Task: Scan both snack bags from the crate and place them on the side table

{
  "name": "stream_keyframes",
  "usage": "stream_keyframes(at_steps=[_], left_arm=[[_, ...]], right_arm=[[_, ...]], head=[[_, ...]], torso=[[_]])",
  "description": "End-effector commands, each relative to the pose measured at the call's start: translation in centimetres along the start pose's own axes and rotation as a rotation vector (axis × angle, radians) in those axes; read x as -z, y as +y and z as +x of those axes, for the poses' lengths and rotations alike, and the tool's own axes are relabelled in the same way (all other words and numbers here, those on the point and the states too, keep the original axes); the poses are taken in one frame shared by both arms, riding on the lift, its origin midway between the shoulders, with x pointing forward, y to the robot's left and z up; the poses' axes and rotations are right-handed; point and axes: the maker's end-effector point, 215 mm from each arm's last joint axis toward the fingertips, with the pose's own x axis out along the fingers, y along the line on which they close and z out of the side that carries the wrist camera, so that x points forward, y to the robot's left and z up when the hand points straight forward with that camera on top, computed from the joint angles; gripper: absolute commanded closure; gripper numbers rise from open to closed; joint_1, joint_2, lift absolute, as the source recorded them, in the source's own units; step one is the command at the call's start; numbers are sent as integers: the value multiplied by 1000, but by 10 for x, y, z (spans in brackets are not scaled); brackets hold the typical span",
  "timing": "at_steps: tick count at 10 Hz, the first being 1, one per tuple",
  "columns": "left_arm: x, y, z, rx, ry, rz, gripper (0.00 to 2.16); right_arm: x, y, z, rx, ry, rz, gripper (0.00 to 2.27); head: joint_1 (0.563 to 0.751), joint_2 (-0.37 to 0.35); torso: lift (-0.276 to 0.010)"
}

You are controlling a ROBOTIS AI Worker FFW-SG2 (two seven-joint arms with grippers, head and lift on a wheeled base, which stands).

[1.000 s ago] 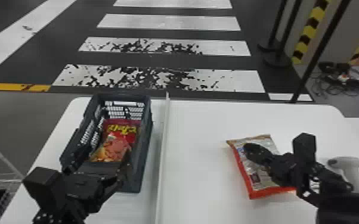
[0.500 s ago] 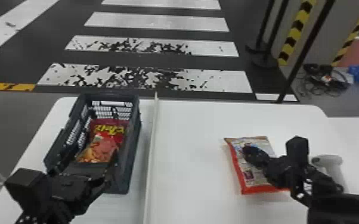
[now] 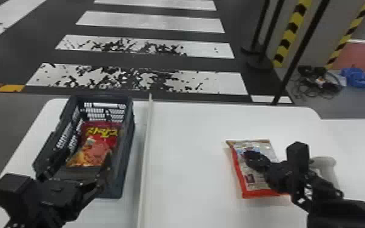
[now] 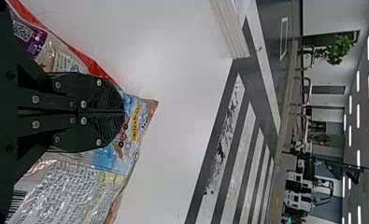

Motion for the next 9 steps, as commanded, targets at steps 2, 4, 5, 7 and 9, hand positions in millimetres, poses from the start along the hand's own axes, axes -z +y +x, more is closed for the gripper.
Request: stream_keyframes(at_steps=[2,4,5,7,9], left_arm=[[0,-1,0,1,-1,-2,87],[0,-1,0,1,-1,0,87],[-1,-2,0,3,-2,-1,87],[-1,-2,0,4,-2,1,87],[-2,0,-2,-1,-3,2,87]], right_arm=[[1,-10,-4,21,-3,4,2162],[2,-16,-7,34,-7,4,2159],[3,-14,-11,32,-7,-3,2152],[-35,-15,-25,35,-100,31,1993],[-63,-32,-46,76,-152,76,643]], head=[[695,-89],[695,-101],[695,-104],[695,-105],[695,-110]], torso=[[-98],[-98],[-98],[-98],[-98]])
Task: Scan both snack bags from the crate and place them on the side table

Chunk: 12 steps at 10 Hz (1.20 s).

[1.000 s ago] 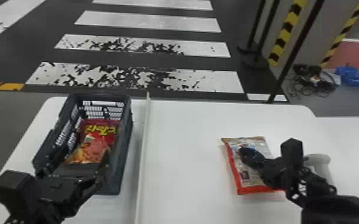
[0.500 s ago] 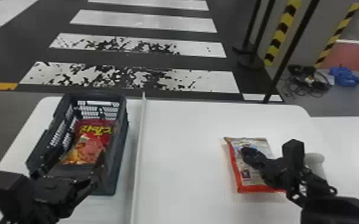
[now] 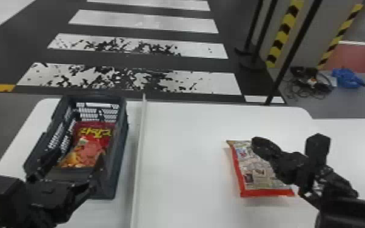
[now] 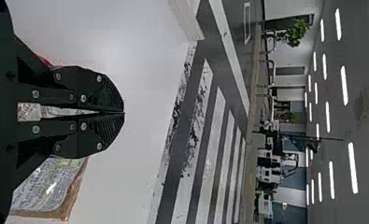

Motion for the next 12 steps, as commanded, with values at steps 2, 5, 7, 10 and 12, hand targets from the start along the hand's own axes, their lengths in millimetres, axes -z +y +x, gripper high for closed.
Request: stream_keyframes(at_steps=[2,5,7,10,12], left_arm=[[-1,1,-1,-1,-1,2,87],[-4,1,-1,0,-7,6,87],[-6,-1,-2,5,-14,5,87],[7,0,-3,4,12,7,87],[11,1,-6,2,23,11,87]], right_arm=[[-8,-39,-31,102,-2,14,117],[6,-112,-97,298,25,9,107],[29,-137,-120,365,75,22,107],[68,-137,-118,354,132,77,100],[88,-135,-108,339,174,109,100]], head=[[695,-125],[695,-205],[695,-295],[695,-346],[695,-346]], torso=[[-98],[-98],[-98],[-98],[-98]])
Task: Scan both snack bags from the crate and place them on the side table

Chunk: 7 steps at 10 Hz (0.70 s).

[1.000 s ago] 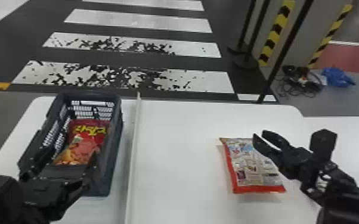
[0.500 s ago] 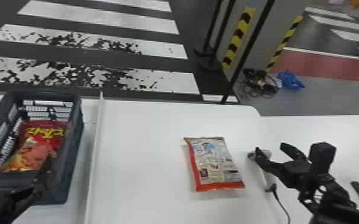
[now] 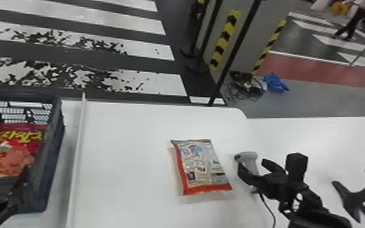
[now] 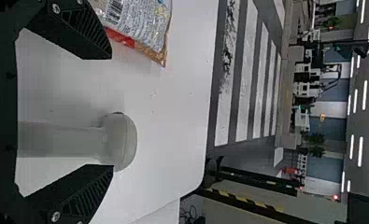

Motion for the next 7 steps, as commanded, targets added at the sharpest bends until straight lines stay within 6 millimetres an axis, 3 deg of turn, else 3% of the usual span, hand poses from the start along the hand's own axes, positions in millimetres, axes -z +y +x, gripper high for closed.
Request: stream_keyframes(at_steps=[1,5,7], left_arm=[[3,1,-3,-2,8,1,87],[2,-2,-8,2,9,4,87],[2,-5,-8,9,8,3,87]], right_arm=[[12,0,7,-6,28,2,100],[23,-34,11,21,57,-22,103],[32,-38,10,18,84,-17,164]], head=[[695,-343],[695,-350],[695,-350]], torso=[[-98],[-98],[-98]])
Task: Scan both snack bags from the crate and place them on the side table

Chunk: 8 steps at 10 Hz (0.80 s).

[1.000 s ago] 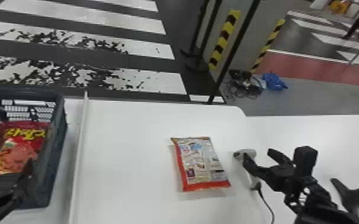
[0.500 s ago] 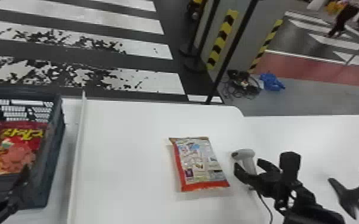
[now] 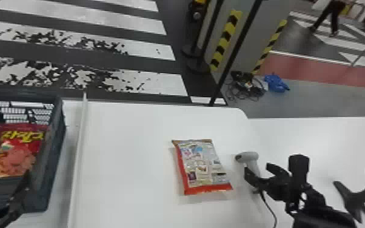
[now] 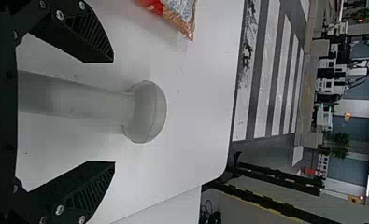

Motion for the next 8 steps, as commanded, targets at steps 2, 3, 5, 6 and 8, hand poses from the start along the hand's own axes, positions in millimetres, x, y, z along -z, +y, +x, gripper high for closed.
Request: stream_keyframes(at_steps=[2,3,5,6,8], left_arm=[[0,-1,1,5,1,2,87],[1,-1,1,8,2,5,87],[0,-1,0,9,-1,6,87],[0,-1,0,10,-2,6,87],[1,0,1,8,-1,6,87]], right_arm=[[17,-6,2,-12,47,14,400],[16,-5,4,-29,47,13,836],[21,-3,7,-28,75,21,2071],[22,-5,7,-25,81,15,2162],[21,-9,4,-18,68,25,2240]], head=[[695,-350],[695,-350],[695,-350],[695,-350],[695,-350]], torso=[[-98],[-98],[-98],[-98],[-98]])
